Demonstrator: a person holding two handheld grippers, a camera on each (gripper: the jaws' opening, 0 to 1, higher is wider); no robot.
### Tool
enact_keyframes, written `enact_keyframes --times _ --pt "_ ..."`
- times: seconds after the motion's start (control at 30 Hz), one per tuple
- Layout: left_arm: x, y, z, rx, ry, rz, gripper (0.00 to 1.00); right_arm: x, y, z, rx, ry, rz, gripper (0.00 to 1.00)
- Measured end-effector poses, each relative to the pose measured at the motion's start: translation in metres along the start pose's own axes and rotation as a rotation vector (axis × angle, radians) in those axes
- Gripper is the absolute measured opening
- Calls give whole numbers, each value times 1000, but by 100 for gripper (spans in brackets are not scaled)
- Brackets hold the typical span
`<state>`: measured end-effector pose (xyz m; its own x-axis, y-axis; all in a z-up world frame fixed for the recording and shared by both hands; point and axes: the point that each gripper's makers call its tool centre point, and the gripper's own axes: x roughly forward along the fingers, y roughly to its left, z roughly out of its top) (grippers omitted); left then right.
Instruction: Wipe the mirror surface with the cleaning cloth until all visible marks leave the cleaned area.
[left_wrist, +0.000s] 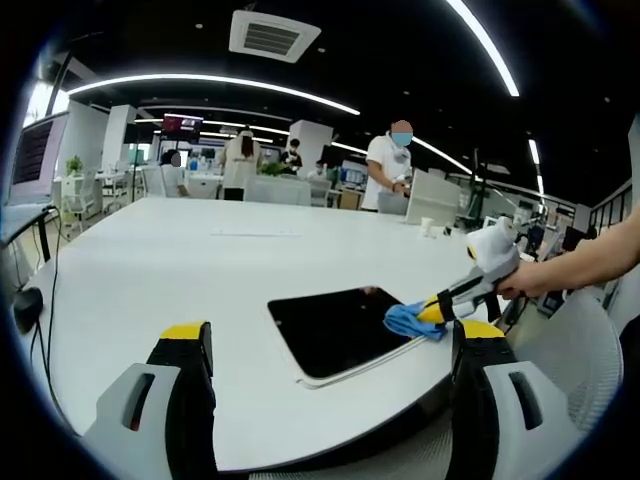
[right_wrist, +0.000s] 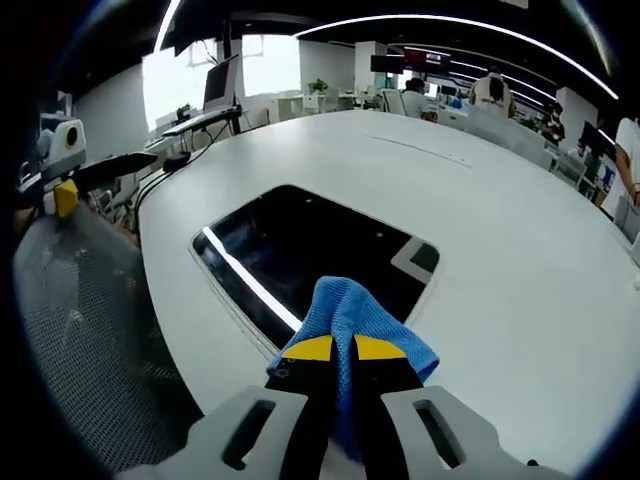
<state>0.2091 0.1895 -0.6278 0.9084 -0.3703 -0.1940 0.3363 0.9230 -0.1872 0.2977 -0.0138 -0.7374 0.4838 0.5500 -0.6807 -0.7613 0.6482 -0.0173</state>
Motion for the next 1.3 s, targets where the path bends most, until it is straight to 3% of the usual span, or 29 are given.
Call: enact_keyframes --times 0.43,1.03,1.3 --pt "0 0 0 2 -1 2 99 1 2 2 -128 23 3 0" --pt "0 0 0 3 3 1 98 18 18 18 -192 51 97 0" --pt "0 0 0 1 1 3 98 32 36 32 -242 53 142 0"
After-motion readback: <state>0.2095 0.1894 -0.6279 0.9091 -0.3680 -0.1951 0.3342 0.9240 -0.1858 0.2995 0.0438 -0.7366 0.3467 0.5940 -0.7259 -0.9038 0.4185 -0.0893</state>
